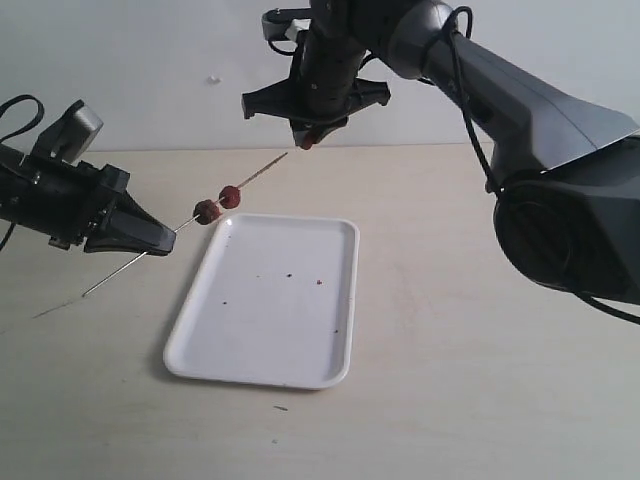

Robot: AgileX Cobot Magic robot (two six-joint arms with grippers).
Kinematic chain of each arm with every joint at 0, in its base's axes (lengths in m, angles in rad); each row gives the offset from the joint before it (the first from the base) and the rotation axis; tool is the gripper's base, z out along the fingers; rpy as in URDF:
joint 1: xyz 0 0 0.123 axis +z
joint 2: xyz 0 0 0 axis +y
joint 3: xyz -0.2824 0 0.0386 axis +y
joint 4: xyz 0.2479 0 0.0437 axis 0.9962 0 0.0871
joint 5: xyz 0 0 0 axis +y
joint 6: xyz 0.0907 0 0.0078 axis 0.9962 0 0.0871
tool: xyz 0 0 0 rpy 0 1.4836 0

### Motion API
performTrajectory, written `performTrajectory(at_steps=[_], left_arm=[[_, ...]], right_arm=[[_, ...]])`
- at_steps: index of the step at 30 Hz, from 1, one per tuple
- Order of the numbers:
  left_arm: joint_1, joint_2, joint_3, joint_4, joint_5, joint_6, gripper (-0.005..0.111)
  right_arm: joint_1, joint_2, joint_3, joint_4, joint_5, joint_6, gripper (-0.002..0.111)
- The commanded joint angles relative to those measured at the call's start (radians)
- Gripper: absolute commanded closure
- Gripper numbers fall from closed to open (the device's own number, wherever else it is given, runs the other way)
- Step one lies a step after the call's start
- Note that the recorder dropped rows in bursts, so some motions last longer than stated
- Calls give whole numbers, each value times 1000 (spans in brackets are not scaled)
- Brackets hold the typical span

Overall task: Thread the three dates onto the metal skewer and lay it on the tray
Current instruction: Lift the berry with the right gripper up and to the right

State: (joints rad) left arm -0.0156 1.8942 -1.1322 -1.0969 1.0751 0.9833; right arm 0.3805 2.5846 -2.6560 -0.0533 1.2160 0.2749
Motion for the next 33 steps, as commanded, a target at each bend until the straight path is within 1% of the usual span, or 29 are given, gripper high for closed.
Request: performTrajectory(at_steps=[1,5,9,17,20,21,23,24,25,29,30,31,32,33], left_arm=[[-5,-11,3,3,7,4,107],[-5,-11,3,1,12,4,107],[-5,-11,3,-12,10,6,107],[-5,-11,3,-11,6,9,107],[-5,-11,3,-9,7,9,107],[-5,-11,3,-9,7,11,107],[-5,-11,3,-9,0,11,107],[-5,-11,3,-9,0,11,107],[-5,-11,3,-16,-5,11,107],[-5,-11,3,-23,-5,11,107],[-5,-11,3,-23,-5,11,107],[-5,-11,3,-23,-5,11,107],[-7,-11,3,-22,-5,11,107],[-6,-11,3,-24,-3,11,107]], right_arm=[[-35,-24,-6,-5,5,-12,87],[-82,-25,-6,40,5,6,87],[-125,-42,-6,127,5,-26,87],[-131,-141,-3,125,5,-74,87],[-155,-198,-1,148,5,-72,87],[-169,-224,18,176,5,-74,89],[-179,-283,103,186,5,-96,92],[-182,-301,137,182,5,-97,93],[-182,-344,226,179,5,-125,93],[-182,-431,393,172,5,-137,93],[-182,-488,485,172,5,-141,93],[-182,-541,566,172,-41,-146,93],[-182,-571,610,169,-63,-152,93],[-182,-626,706,149,-111,-148,93]])
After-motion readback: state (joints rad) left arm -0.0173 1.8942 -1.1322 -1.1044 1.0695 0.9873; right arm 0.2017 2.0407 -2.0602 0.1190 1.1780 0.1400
